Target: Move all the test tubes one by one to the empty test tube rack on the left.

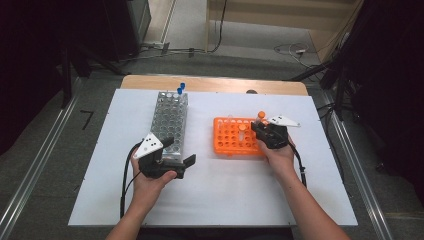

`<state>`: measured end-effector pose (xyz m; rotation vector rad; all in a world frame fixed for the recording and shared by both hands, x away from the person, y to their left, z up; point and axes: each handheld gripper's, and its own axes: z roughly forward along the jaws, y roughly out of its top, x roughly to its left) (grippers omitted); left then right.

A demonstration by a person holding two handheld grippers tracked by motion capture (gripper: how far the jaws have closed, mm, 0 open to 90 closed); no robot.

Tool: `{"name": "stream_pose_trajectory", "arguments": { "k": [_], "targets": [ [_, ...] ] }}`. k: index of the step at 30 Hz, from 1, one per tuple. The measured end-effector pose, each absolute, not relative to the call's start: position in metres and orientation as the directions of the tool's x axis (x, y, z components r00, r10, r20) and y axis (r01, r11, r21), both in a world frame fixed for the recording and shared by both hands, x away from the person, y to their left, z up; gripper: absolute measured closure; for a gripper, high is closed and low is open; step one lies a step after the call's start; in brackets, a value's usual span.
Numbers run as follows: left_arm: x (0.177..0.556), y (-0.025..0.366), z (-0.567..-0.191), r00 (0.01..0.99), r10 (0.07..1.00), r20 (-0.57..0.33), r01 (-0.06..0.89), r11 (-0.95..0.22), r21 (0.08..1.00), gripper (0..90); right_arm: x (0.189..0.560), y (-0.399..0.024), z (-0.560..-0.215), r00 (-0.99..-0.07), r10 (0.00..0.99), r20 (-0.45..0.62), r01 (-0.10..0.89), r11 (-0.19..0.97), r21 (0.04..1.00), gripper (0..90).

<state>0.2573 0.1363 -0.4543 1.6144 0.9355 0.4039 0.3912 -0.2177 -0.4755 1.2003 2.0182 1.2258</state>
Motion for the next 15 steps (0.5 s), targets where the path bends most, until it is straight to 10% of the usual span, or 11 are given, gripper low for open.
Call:
{"name": "stream_pose_trajectory", "arguments": {
  "k": [15],
  "targets": [
    [0.255,0.131,-0.452,0.634,0.742,-0.218,0.344,-0.018,0.939,0.0,0.358,-0.231,-0.449,-0.582,0.813,0.015,0.333,0.222,0.916,73.1]
  ]
}}
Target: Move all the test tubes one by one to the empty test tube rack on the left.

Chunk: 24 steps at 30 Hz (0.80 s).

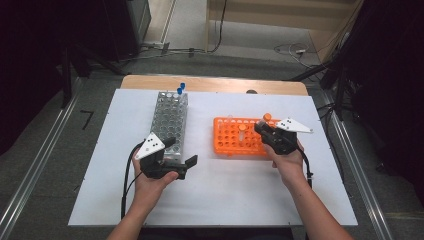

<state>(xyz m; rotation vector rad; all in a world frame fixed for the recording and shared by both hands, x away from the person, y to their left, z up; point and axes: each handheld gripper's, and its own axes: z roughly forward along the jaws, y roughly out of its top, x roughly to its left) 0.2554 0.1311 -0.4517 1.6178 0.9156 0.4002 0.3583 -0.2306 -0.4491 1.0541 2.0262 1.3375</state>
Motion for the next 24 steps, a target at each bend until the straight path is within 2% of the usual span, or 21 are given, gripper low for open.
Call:
{"name": "stream_pose_trajectory", "arguments": {
  "k": [14,24],
  "targets": [
    [0.252,0.118,-0.449,0.664,0.718,-0.209,0.335,-0.036,0.942,0.0,0.301,-0.237,-0.441,-0.682,0.731,0.023,0.315,0.265,0.911,73.1],
    [0.248,0.105,-0.447,0.698,0.689,-0.194,0.323,-0.061,0.944,0.2,0.278,-0.217,-0.447,-0.754,0.656,0.030,0.308,0.313,0.898,73.1]
  ]
}}
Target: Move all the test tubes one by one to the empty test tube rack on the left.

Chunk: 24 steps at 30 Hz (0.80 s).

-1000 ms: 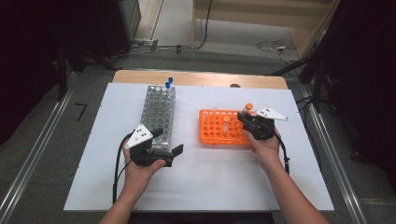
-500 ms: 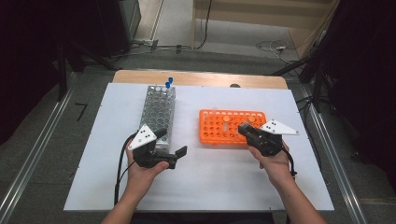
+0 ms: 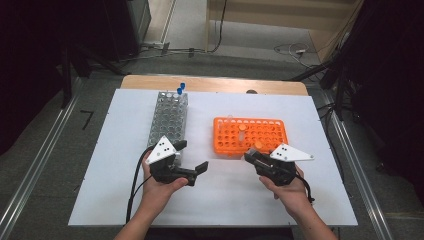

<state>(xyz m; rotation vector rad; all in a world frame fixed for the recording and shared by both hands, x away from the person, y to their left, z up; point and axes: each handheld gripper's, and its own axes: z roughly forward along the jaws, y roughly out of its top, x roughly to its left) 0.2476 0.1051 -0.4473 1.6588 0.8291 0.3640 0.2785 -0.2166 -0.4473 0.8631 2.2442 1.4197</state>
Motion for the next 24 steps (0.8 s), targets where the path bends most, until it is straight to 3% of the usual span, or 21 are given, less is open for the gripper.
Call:
{"name": "stream_pose_trajectory", "arguments": {
  "k": [15,24],
  "targets": [
    [0.243,0.085,-0.443,0.768,0.614,-0.182,0.294,-0.085,0.952,10.0,0.263,-0.171,-0.460,-0.839,0.544,0.030,0.287,0.394,0.873,73.1],
    [0.241,0.072,-0.445,0.821,0.546,-0.170,0.274,-0.115,0.955,28.9,0.256,-0.154,-0.461,-0.867,0.497,0.029,0.270,0.419,0.867,73.0]
  ]
}}
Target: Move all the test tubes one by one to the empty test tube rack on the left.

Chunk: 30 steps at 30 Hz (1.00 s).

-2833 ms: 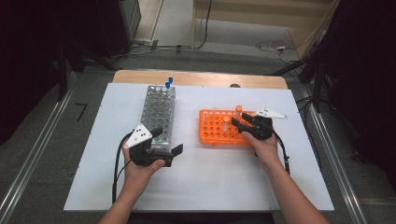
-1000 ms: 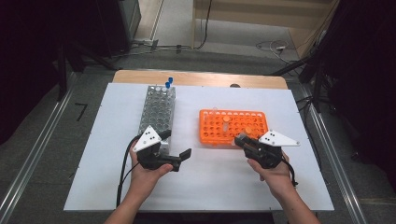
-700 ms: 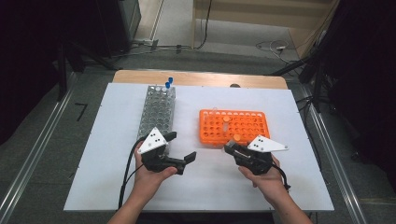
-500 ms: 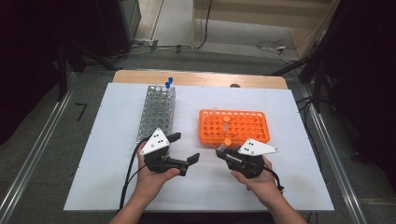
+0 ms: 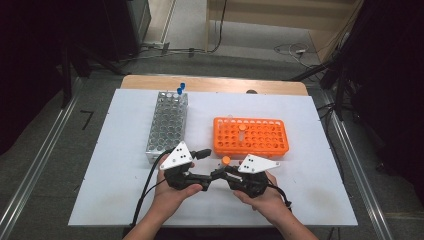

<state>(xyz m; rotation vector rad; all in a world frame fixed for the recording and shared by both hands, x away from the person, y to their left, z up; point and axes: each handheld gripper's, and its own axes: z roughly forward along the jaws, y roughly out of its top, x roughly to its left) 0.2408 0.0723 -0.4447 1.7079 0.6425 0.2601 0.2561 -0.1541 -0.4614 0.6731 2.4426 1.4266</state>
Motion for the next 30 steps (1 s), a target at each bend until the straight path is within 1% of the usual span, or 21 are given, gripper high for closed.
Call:
{"name": "stream_pose_trajectory", "arguments": {
  "k": [9,16,25,30],
  "targets": [
    [0.2401,0.0655,-0.4475,0.843,0.517,-0.149,0.254,-0.139,0.957,52.2,0.2533,-0.1485,-0.4607,-0.882,0.469,0.042,0.269,0.427,0.863,73.0],
    [0.2384,0.0629,-0.4480,0.854,0.506,-0.120,0.230,-0.162,0.959,67.3,0.2515,-0.1464,-0.4607,-0.895,0.444,0.038,0.254,0.437,0.863,73.0],
    [0.2375,0.0657,-0.4462,0.840,0.537,-0.076,0.198,-0.174,0.965,74.9,0.2523,-0.1484,-0.4602,-0.899,0.433,0.062,0.264,0.424,0.866,72.7],
    [0.2371,0.0656,-0.4457,0.839,0.539,-0.074,0.190,-0.163,0.968,75.1,0.2530,-0.1498,-0.4595,-0.902,0.427,0.056,0.253,0.420,0.871,71.8]
  ]
}}
